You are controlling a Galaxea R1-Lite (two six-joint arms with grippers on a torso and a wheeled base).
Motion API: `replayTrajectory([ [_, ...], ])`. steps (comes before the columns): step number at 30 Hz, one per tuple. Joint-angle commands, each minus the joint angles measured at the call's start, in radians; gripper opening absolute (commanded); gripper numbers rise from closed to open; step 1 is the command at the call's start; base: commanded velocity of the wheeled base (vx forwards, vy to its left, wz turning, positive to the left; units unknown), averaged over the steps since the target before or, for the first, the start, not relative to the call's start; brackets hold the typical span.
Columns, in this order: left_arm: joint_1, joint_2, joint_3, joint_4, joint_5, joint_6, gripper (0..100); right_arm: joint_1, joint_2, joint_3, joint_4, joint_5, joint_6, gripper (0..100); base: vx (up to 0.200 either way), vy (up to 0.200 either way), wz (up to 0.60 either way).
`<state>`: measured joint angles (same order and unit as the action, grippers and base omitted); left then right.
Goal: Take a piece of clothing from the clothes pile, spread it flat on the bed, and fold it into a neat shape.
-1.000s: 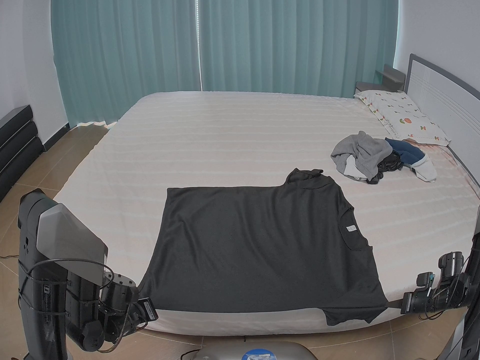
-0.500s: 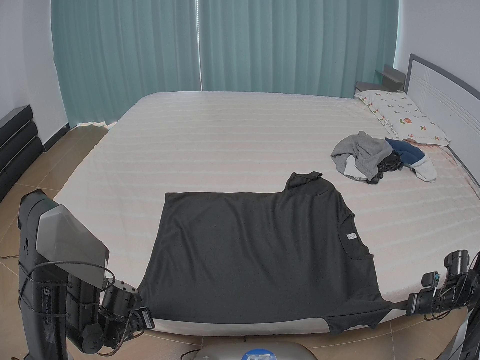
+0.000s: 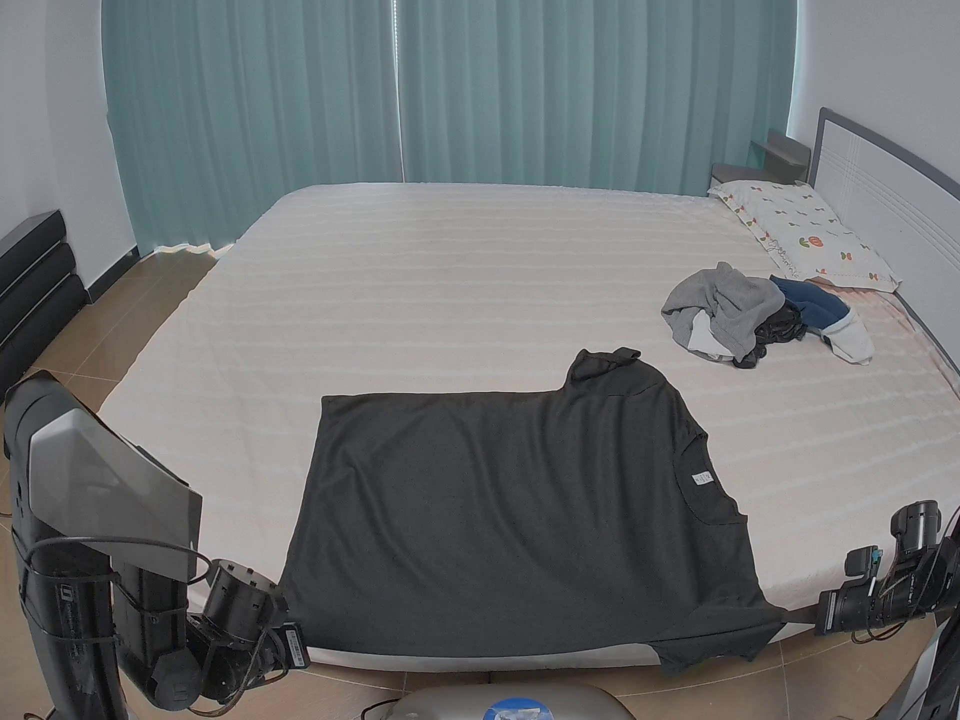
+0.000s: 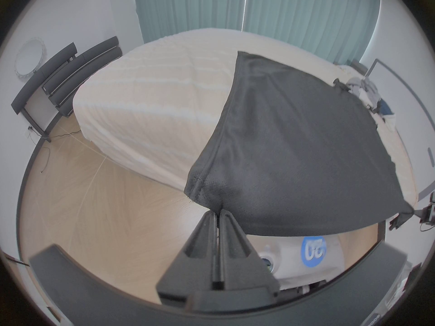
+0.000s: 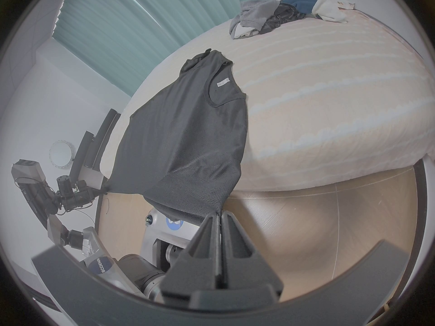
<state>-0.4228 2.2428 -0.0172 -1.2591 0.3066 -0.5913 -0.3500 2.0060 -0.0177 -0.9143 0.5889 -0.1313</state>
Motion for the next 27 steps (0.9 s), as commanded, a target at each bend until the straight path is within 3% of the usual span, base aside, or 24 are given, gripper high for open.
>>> replayTrajectory([
  [1, 0.045, -0.032, -0.009, -0.054, -0.004, -0.002, 0, 0.013, -0.024, 0.008, -0.046, 0.009, 0.019, 0, 0.0, 0.0, 0.0],
  [4, 0.088, -0.028, -0.05, -0.1, -0.007, -0.009, 0, 0.042, -0.023, -0.011, -0.115, 0.009, 0.075, 0, 0.0, 0.0, 0.0],
  [10, 0.165, -0.031, -0.181, -0.101, -0.011, -0.068, 0, 0.126, -0.012, -0.117, -0.189, -0.015, 0.271, 0, 0.0, 0.0, 0.0],
  [16, 0.157, -0.048, -0.219, -0.101, -0.012, -0.087, 0, 0.154, -0.003, -0.206, -0.187, -0.067, 0.318, 0, 0.0, 0.0, 0.0],
  [27, 0.156, -0.075, -0.267, -0.097, -0.014, -0.076, 0, 0.154, -0.016, -0.246, -0.193, -0.072, 0.343, 0, 0.0, 0.0, 0.0],
])
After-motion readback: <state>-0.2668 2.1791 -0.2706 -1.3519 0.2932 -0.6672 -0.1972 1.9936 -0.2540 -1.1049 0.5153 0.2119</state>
